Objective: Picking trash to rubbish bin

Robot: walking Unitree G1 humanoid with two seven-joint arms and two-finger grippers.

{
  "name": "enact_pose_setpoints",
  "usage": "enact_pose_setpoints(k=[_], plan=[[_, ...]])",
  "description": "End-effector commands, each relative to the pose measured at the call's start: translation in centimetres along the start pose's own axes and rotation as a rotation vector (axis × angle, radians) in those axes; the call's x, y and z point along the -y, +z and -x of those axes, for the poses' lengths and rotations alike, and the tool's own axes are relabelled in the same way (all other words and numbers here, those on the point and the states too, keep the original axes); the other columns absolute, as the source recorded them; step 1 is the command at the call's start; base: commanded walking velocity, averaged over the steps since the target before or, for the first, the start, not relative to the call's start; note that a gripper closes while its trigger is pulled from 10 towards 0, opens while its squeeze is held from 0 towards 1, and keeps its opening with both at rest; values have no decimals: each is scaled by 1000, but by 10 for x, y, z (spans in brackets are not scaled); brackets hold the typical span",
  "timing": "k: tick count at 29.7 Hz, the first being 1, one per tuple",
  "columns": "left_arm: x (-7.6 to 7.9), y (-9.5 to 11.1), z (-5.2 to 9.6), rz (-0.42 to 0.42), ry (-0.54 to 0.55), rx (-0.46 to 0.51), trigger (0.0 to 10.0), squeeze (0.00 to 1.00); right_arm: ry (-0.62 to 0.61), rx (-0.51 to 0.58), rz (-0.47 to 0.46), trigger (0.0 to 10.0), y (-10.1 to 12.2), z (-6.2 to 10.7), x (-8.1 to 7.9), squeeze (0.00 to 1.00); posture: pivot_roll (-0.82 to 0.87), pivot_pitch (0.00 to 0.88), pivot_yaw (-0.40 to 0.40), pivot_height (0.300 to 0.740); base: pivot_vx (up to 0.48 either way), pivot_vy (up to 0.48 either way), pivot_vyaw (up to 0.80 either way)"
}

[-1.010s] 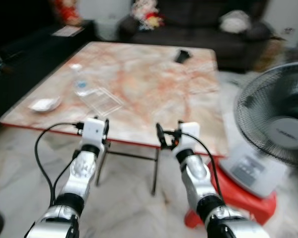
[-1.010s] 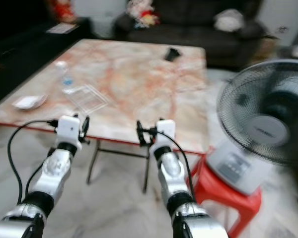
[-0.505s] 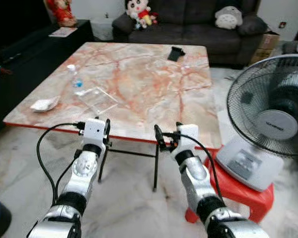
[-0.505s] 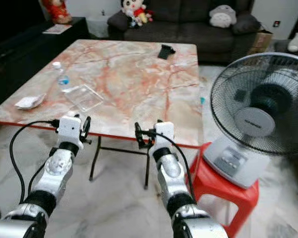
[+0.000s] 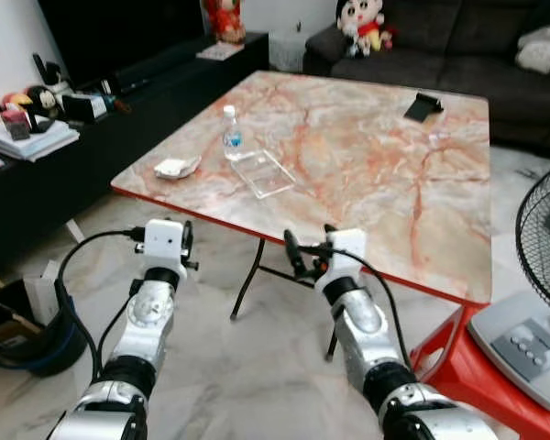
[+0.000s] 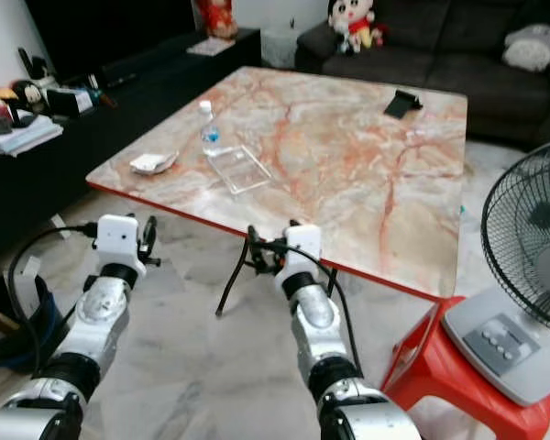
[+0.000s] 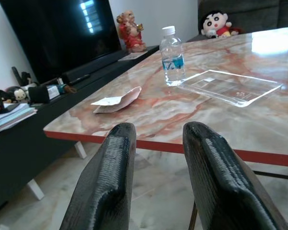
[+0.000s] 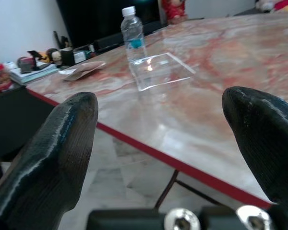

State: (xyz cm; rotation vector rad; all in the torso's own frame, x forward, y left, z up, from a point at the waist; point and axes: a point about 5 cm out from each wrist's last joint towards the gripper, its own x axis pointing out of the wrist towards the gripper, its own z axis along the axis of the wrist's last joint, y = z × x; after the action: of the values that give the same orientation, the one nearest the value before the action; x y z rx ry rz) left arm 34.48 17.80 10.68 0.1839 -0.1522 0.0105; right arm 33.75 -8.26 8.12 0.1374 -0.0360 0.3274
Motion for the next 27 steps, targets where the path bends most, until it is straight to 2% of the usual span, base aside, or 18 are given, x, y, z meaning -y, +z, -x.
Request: enact_pose_setpoints(k=[1, 9, 12, 20, 27], plan=[[-2, 4, -3, -10, 3, 6, 10000, 0, 12, 11, 1, 10000, 3, -3, -4, 0, -77, 0, 6, 740, 0, 0, 0], [-4, 4, -3, -6, 15, 6, 10000, 0, 20, 13, 13, 10000, 4, -3, -5, 0, -76, 0, 6, 740, 0, 0, 0], [-5, 4, -3, -6, 20, 6, 10000, 0, 20, 11, 13, 10000, 3, -3, -5, 0, -76, 0, 6, 740, 287, 0, 790], [-7, 4, -4, -5, 32, 0, 10000, 0, 23, 7, 20, 10000, 3, -3, -5, 0, -76, 0, 6, 740, 297, 0, 0], [-7, 5, -4, -7, 34, 1, 10000, 0, 22, 10, 3, 10000, 2, -3, -7, 0, -74, 0, 6, 740, 310, 0, 607]])
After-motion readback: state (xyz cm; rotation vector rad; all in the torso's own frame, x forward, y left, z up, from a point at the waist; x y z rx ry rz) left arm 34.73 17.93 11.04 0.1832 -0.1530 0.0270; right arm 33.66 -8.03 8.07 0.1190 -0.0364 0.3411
